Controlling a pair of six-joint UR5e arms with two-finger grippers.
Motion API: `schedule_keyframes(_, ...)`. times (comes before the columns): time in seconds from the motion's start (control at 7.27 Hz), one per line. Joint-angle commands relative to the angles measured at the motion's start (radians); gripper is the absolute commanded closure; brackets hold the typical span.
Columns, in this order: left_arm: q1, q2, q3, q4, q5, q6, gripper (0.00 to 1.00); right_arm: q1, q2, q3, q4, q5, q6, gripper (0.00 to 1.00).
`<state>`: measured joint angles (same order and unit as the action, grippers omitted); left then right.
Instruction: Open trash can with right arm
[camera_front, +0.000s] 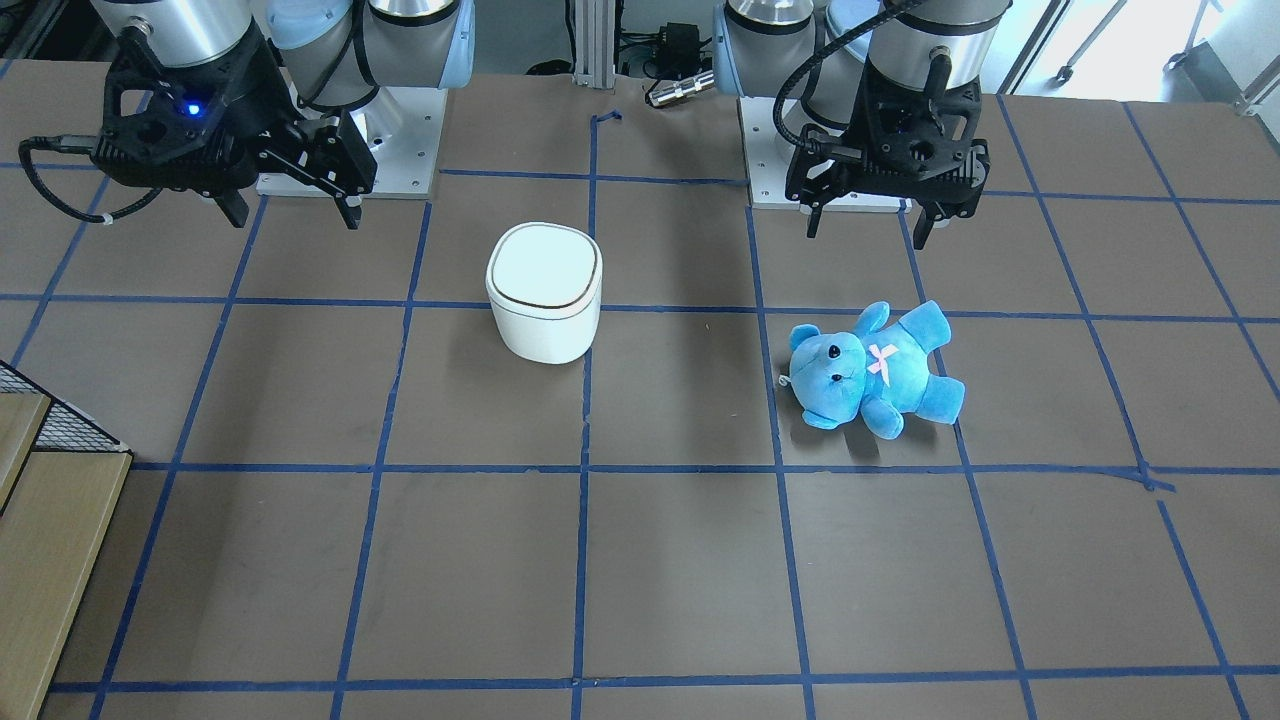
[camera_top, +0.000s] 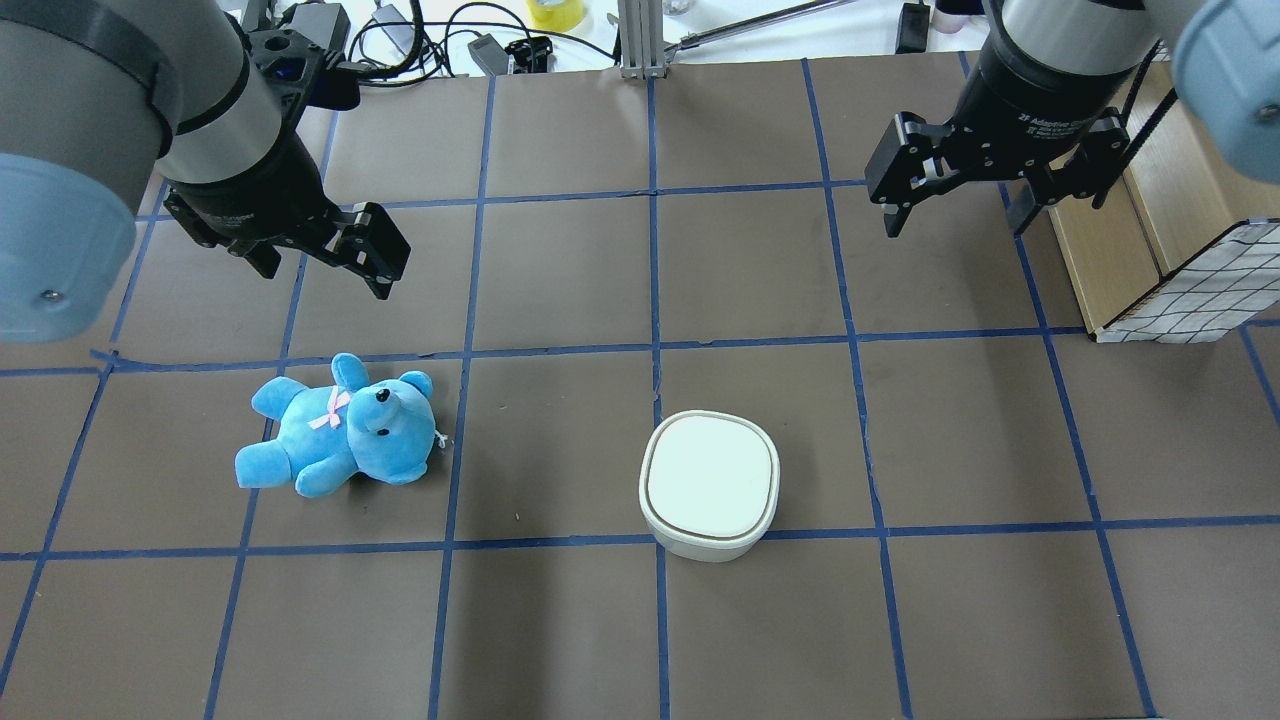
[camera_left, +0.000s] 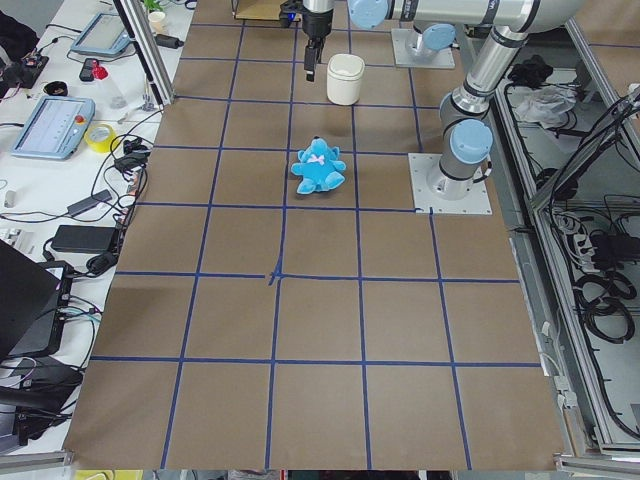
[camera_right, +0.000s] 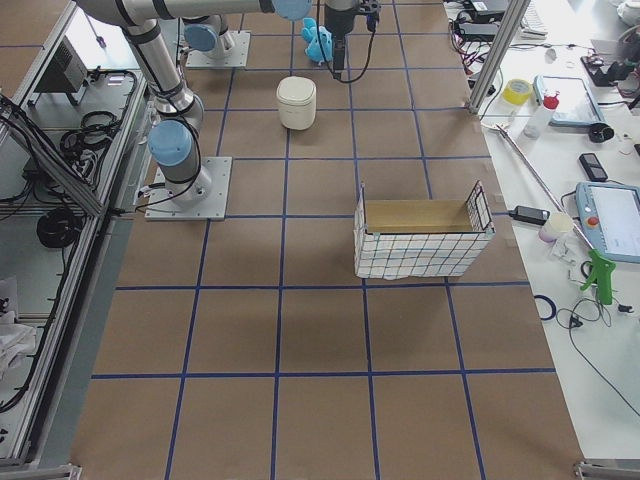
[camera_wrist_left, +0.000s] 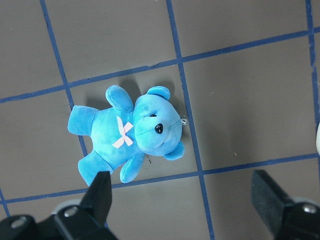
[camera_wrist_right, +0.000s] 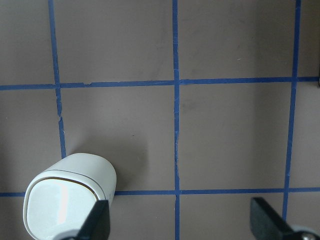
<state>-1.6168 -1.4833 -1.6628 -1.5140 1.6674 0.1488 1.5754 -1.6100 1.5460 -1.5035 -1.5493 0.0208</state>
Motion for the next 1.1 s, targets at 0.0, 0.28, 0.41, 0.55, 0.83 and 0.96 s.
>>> schedule_keyframes(0.0, 0.000, 0.000, 0.000, 0.000, 0.000, 0.000, 0.00, 0.000, 0.001, 0.000, 0.000, -0.002, 0.001, 0.00)
schedule_keyframes(0.28, 0.000, 0.000, 0.000, 0.000, 0.000, 0.000, 0.00, 0.000, 0.001, 0.000, 0.002, -0.002, 0.002, 0.00)
schedule_keyframes(0.41, 0.000, 0.000, 0.000, 0.000, 0.000, 0.000, 0.00, -0.002, 0.001, 0.000, 0.005, -0.003, 0.002, 0.00)
schedule_keyframes(0.55, 0.000, 0.000, 0.000, 0.000, 0.000, 0.000, 0.00, 0.000, 0.001, 0.000, 0.005, -0.003, 0.002, 0.00)
schedule_keyframes(0.83, 0.000, 0.000, 0.000, 0.000, 0.000, 0.000, 0.00, -0.002, -0.002, 0.000, 0.020, -0.005, 0.024, 0.00)
schedule_keyframes(0.96, 0.000, 0.000, 0.000, 0.000, 0.000, 0.000, 0.00, 0.000, -0.001, 0.000, 0.014, -0.005, 0.022, 0.00)
